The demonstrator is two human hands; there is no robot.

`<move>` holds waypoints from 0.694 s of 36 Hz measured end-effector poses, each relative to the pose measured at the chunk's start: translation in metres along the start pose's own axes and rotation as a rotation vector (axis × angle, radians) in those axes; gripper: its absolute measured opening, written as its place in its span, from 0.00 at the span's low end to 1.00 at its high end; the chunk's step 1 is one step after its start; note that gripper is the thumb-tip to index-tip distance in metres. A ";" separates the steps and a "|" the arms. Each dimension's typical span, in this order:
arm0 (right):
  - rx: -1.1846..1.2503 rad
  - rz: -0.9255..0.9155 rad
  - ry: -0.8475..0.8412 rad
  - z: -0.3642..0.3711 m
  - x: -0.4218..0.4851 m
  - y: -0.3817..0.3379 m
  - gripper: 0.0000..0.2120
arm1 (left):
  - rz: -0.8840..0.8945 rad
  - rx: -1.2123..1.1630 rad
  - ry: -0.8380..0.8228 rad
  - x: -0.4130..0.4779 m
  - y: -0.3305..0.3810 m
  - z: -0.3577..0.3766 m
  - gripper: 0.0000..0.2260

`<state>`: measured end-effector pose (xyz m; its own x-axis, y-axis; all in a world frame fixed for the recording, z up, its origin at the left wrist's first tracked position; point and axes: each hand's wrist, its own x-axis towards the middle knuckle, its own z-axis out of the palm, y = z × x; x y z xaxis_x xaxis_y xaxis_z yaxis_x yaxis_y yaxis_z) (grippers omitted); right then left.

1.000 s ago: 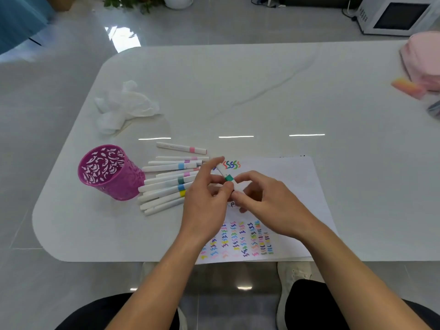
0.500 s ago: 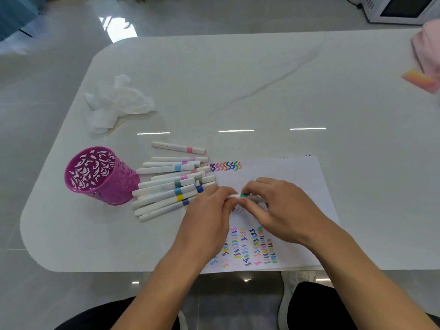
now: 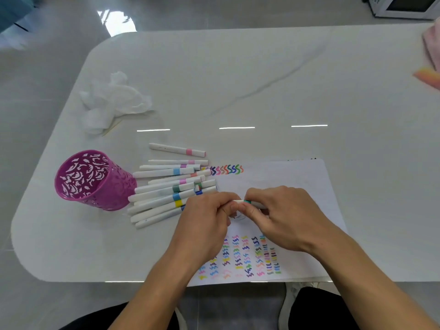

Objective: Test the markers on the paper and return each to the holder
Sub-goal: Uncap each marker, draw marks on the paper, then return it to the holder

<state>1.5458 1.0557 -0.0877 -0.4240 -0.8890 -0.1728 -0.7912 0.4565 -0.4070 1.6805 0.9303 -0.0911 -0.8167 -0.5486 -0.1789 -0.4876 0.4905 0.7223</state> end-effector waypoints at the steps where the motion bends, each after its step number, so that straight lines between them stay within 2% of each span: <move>1: 0.000 0.000 0.011 0.000 0.000 0.001 0.25 | -0.009 -0.026 0.006 0.000 0.000 0.001 0.07; 8: 0.016 0.011 0.042 0.002 0.000 0.006 0.24 | -0.036 -0.129 0.031 0.003 -0.003 0.008 0.08; 13: 0.040 0.048 0.053 -0.002 -0.002 0.006 0.29 | -0.030 -0.167 0.049 0.004 -0.003 0.005 0.10; 18: 0.090 0.103 0.000 -0.007 -0.004 0.004 0.28 | -0.007 -0.063 0.084 0.000 0.007 0.005 0.07; 25: 0.184 0.218 -0.043 -0.011 -0.010 0.010 0.14 | 0.014 0.131 0.082 -0.006 0.012 0.011 0.10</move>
<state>1.5372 1.0701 -0.0802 -0.5533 -0.7730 -0.3103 -0.5885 0.6264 -0.5112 1.6760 0.9468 -0.0881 -0.7983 -0.5919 -0.1110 -0.5171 0.5794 0.6300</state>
